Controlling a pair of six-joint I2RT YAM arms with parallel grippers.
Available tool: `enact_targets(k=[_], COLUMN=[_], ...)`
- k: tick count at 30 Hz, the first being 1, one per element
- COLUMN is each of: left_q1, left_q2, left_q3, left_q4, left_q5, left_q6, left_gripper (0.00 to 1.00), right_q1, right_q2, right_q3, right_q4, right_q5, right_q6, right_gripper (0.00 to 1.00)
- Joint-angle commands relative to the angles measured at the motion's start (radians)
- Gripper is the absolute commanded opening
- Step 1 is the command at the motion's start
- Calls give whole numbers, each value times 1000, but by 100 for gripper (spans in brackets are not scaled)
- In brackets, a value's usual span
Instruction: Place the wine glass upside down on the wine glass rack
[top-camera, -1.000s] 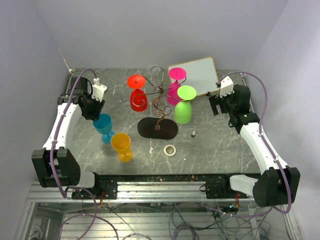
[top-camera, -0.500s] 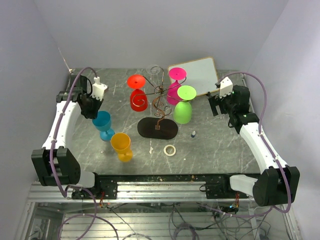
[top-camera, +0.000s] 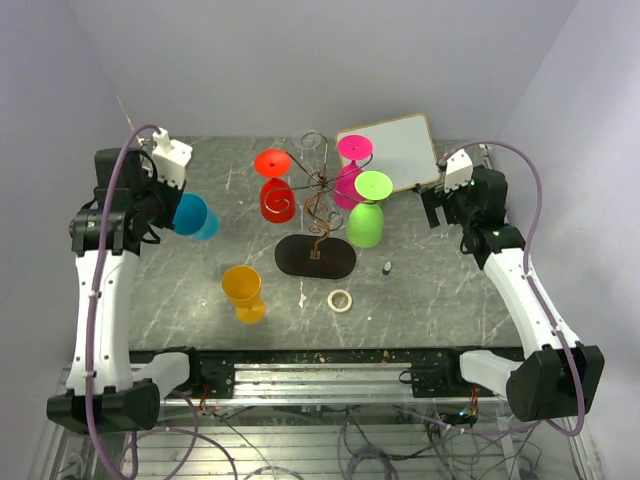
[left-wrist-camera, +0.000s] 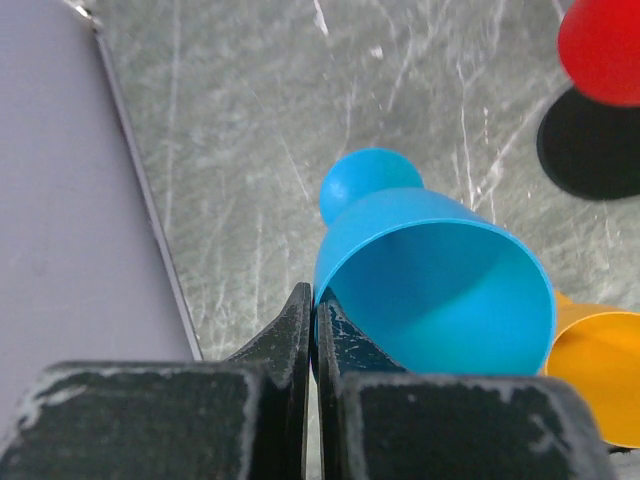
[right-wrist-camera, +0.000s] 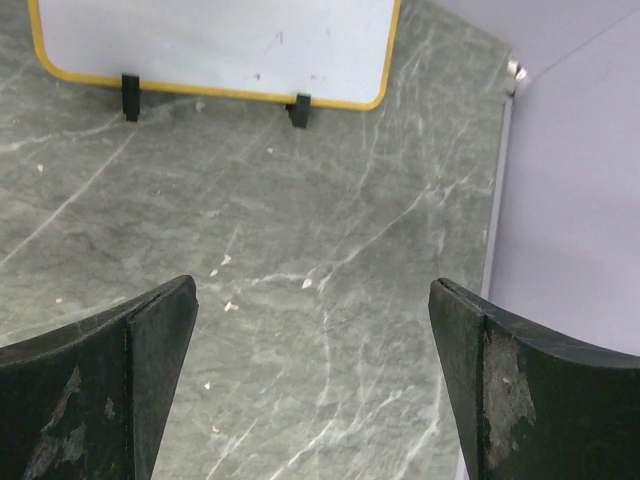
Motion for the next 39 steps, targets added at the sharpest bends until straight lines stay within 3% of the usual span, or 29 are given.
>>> enact_targets(k=[1, 8, 16, 21, 28, 32, 39], left_q1=[9, 8, 8, 8, 8, 8, 7], left_q2=[-55, -80, 9, -12, -13, 29, 71], left_q3=[114, 329, 531, 487, 367, 385, 408], left_q4=[-34, -83, -38, 144, 558, 647, 726], left_q5=[6, 160, 398, 504, 586, 594, 607], left_q6=[-40, -146, -324, -423, -740, -854, -966], left_gripper=[7, 7, 7, 7, 7, 7, 7], right_q1=[-7, -7, -3, 25, 194, 344, 399], right_q2=[-34, -59, -4, 47, 157, 185, 257], right_q3=[108, 265, 567, 643, 745, 759, 815], right_q4=[-58, -205, -277, -158, -62, -25, 5], right_q5=[-28, -95, -435, -596, -628, -576, -586], right_q6=[-62, -122, 41, 182, 354, 433, 505], right_gripper=[100, 100, 92, 86, 82, 81, 77])
